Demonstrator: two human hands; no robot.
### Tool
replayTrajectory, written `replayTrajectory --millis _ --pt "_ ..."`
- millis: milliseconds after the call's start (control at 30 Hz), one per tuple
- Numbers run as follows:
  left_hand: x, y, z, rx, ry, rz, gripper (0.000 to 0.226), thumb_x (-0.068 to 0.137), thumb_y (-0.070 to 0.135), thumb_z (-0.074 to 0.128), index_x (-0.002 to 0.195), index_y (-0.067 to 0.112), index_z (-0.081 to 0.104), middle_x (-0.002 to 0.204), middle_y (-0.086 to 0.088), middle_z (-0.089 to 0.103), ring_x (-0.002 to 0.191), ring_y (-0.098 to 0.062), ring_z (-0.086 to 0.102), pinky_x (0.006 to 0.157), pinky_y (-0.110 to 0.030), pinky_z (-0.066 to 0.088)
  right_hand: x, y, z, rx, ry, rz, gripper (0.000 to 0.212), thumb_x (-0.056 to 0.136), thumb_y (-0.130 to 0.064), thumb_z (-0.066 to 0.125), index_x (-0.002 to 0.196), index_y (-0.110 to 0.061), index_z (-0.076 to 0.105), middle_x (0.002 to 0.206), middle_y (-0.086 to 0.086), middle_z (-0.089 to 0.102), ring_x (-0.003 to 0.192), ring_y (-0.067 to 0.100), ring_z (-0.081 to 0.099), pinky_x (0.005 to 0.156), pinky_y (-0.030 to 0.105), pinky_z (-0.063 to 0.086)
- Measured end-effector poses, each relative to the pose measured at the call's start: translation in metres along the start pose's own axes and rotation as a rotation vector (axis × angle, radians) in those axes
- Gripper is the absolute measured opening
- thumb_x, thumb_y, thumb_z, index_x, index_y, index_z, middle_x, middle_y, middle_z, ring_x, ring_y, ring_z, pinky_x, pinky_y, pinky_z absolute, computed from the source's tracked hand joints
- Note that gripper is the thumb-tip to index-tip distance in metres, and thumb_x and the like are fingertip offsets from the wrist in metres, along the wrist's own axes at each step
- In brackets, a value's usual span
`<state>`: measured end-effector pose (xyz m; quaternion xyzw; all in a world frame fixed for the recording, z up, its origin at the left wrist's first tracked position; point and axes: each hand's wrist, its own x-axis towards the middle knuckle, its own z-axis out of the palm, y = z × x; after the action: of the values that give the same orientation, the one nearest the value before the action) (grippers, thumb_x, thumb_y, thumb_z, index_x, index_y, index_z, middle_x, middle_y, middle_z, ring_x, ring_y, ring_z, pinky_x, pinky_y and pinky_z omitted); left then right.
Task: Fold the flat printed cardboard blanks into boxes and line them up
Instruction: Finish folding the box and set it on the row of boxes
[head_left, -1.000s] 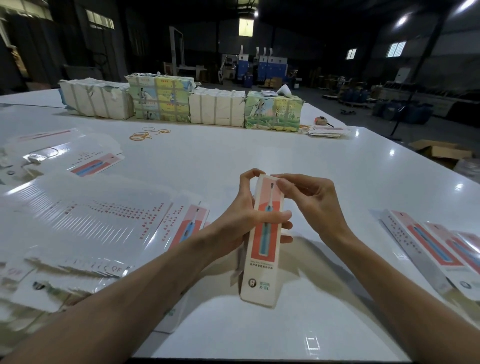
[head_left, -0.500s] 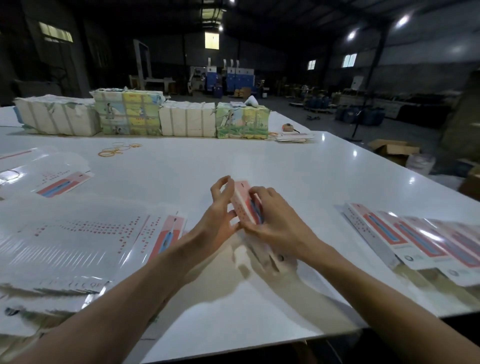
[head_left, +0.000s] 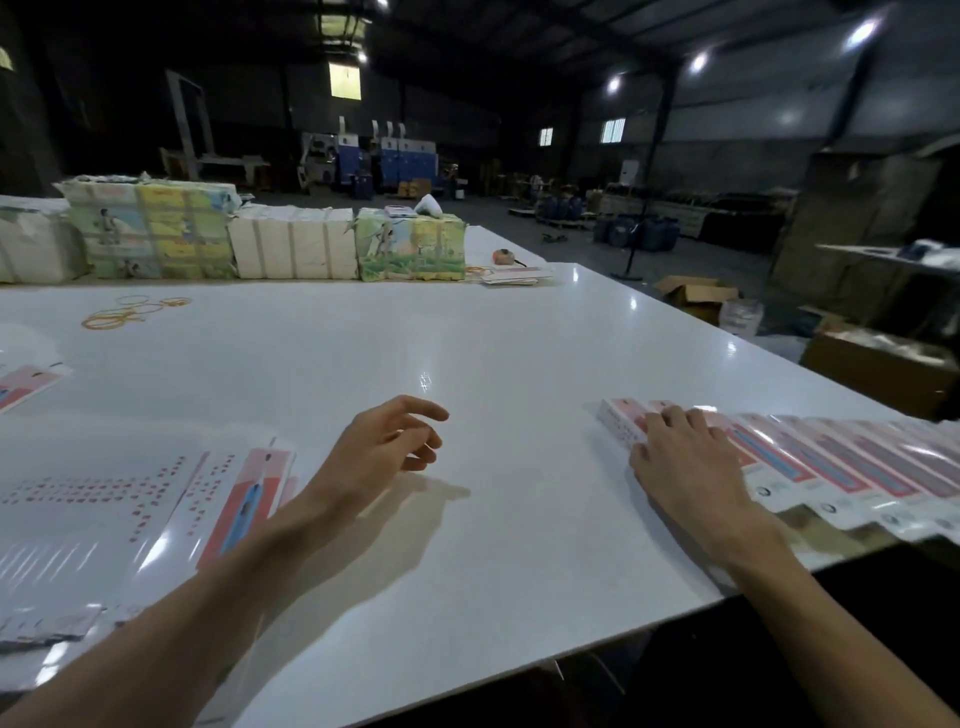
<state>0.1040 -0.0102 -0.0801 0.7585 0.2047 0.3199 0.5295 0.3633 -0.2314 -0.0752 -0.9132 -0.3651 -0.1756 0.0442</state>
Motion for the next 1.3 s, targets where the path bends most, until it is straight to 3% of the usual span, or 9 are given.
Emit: replayTrajectory --millis 200,333,467,600,733,867,1000,1167,1300 --pt "-0.002 0.001 0.000 0.047 -0.018 0.003 0.037 0.103 0.003 0.053 0.098 0.029 0.079 0.089 -0.003 0.074 0.082 -0.018 0.073 0.077 -0.028 0.058 -0.002 0.015 -0.011 -0.123 -0.007 0.036 0.039 0.106 -0.032 0.052 0.142 -0.017 0.049 0.146 0.006 0.051 0.130 0.025 0.051 0.115 0.043 0.041" --pt "-0.007 0.007 0.000 0.145 -0.015 0.013 0.034 0.102 0.006 0.054 0.099 0.029 0.078 0.089 0.001 0.075 0.078 -0.014 0.072 0.071 -0.021 0.055 0.018 -0.035 -0.029 -0.072 0.068 -0.074 0.037 0.108 -0.033 0.049 0.139 -0.014 0.055 0.144 0.008 0.054 0.129 0.027 0.053 0.115 0.044 0.041" --pt "-0.008 0.011 -0.007 0.513 0.107 0.003 0.025 0.098 0.018 0.058 0.097 0.038 0.073 0.087 0.014 0.074 0.074 -0.005 0.070 0.070 -0.024 0.056 0.038 -0.115 -0.043 0.126 0.207 -0.367 0.026 0.107 -0.031 0.048 0.117 -0.014 0.065 0.114 0.006 0.067 0.103 0.026 0.063 0.088 0.039 0.052" --pt "-0.004 0.023 -0.026 0.861 0.194 -0.014 0.014 0.100 0.028 0.060 0.109 0.036 0.067 0.094 0.014 0.071 0.081 -0.006 0.066 0.078 -0.027 0.054 0.044 -0.179 -0.036 0.205 0.183 -0.533 0.023 0.105 -0.028 0.048 0.086 -0.015 0.054 0.078 0.000 0.060 0.069 0.025 0.060 0.055 0.030 0.031" --pt "-0.003 0.036 -0.055 1.120 0.132 -0.306 0.027 0.104 0.039 0.056 0.120 0.020 0.065 0.117 -0.004 0.070 0.101 -0.025 0.066 0.092 -0.039 0.056 0.039 -0.193 -0.006 0.269 0.081 -0.575 0.017 0.096 -0.019 0.046 0.081 -0.013 0.051 0.075 0.000 0.059 0.067 0.029 0.056 0.058 0.039 0.038" --pt "-0.014 0.057 -0.078 1.337 0.099 -0.522 0.052 0.091 0.061 0.072 0.111 0.013 0.065 0.104 -0.005 0.069 0.088 -0.021 0.066 0.077 -0.033 0.055 0.046 -0.185 0.006 0.371 0.078 -0.539 0.018 0.096 -0.021 0.044 0.083 -0.015 0.055 0.071 -0.001 0.059 0.065 0.028 0.056 0.059 0.037 0.043" --pt "-0.022 0.068 -0.082 1.467 0.089 -0.775 0.074 0.073 0.075 0.080 0.111 0.014 0.064 0.105 -0.006 0.069 0.098 -0.023 0.066 0.088 -0.038 0.056 0.048 -0.182 0.008 0.473 0.042 -0.529 0.022 0.098 -0.024 0.043 0.083 -0.017 0.057 0.073 -0.002 0.063 0.069 0.027 0.058 0.065 0.038 0.049" --pt "-0.024 0.064 -0.090 1.466 0.047 -0.764 0.073 0.074 0.080 0.074 0.109 0.017 0.061 0.100 -0.001 0.071 0.091 -0.018 0.069 0.091 -0.036 0.057 0.047 -0.184 0.006 0.558 0.018 -0.518 0.022 0.098 -0.024 0.044 0.084 -0.017 0.059 0.076 -0.002 0.065 0.070 0.027 0.058 0.067 0.038 0.050" --pt "-0.016 0.060 -0.101 1.259 0.085 -0.603 0.056 0.082 0.062 0.080 0.108 0.018 0.058 0.092 0.001 0.068 0.078 -0.014 0.068 0.066 -0.029 0.053 0.047 -0.184 0.007 0.606 0.016 -0.501 0.022 0.099 -0.024 0.045 0.084 -0.018 0.061 0.074 -0.002 0.065 0.071 0.025 0.059 0.066 0.037 0.047"
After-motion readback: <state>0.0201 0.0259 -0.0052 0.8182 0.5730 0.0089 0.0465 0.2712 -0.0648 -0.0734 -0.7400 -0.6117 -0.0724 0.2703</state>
